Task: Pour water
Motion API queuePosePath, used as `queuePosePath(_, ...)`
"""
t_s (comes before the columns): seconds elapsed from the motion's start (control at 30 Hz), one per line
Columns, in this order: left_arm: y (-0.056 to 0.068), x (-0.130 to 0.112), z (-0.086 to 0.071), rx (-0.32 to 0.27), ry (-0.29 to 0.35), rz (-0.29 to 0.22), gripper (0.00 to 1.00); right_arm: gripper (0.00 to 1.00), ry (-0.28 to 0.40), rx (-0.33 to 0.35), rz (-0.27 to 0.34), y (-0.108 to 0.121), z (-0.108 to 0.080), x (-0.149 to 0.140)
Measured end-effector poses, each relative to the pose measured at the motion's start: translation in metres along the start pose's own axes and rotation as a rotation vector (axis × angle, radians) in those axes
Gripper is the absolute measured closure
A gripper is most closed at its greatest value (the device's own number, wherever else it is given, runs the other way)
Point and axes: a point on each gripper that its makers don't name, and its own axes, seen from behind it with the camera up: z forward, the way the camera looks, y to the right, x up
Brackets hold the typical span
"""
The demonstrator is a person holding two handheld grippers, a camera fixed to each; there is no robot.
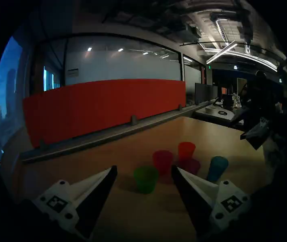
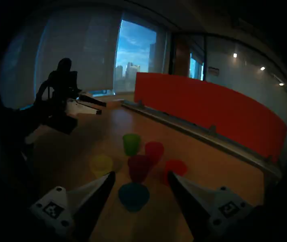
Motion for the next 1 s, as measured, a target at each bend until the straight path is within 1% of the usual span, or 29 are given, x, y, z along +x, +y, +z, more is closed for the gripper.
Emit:
queuePosePath(0.2, 0.008, -0.020, 0.014, -0.031, -0.048, 0.022, 0.01, 0.01, -0.055, 0.021, -0.010, -0.004, 0.008, -0.023)
queuePosePath(0.4, 0.016, -0.043, 0.026, -0.052, -0.106, 0.039, 0.01, 0.02, -0.089, 0.042, -0.004, -0.007, 0.013, -0.041)
queuePosePath(0.7, 0.020, -0.069, 0.043, -0.079, -0.185, 0.051, 0.01, 0.02, -0.143, 0.061, 0.009, -0.010, 0.024, -0.071)
queuePosePath(0.9, 0.027, -0.083, 0.052, -0.115, -0.238, 0.058, 0.01, 0.02, -0.181, 0.070, 0.009, -0.012, 0.030, -0.091)
queuePosePath(1.0, 0.027, -0.087, 0.057, -0.122, -0.254, 0.067, 0.00, 0.03, -0.196, 0.073, 0.010, -0.012, 0.034, -0.099)
